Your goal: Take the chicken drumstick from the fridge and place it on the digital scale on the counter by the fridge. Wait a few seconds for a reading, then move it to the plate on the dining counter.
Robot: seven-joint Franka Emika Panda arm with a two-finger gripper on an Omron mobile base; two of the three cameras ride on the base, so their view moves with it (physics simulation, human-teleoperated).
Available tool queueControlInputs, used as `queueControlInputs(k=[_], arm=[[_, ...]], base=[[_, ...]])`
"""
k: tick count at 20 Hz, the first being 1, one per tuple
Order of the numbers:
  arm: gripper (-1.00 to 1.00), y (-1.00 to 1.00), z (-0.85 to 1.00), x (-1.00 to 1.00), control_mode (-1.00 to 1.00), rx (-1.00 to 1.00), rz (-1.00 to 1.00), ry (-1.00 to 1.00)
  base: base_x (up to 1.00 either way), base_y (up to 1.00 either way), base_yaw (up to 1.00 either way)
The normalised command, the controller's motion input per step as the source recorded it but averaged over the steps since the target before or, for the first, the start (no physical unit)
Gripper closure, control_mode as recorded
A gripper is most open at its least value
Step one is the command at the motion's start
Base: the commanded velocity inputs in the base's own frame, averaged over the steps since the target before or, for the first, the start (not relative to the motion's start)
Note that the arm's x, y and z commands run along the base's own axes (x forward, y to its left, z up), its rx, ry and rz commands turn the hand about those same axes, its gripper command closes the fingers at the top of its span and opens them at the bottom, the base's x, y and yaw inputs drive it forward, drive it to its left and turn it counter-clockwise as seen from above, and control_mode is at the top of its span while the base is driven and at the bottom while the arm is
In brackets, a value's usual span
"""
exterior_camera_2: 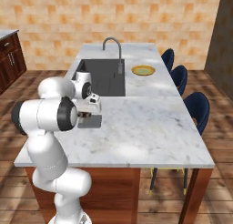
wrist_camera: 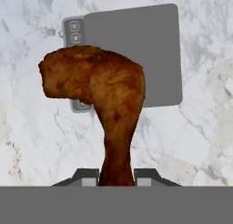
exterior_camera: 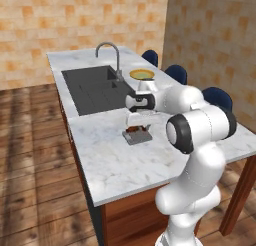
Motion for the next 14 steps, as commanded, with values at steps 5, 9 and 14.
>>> queueControlInputs(k=[5,9,14], arm=[[1.0,0.0,-0.49,0.13,-1.0,0.0,0.0,0.09],[1.0,0.0,-0.34,0.11,-1.0,0.0,0.0,0.0],[1.0,0.0,-0.15,0.06,-1.0,0.06,0.0,-0.06]], base=[[0.0,0.0,0.0],[0.0,0.0,0.0],[0.0,0.0,0.0]])
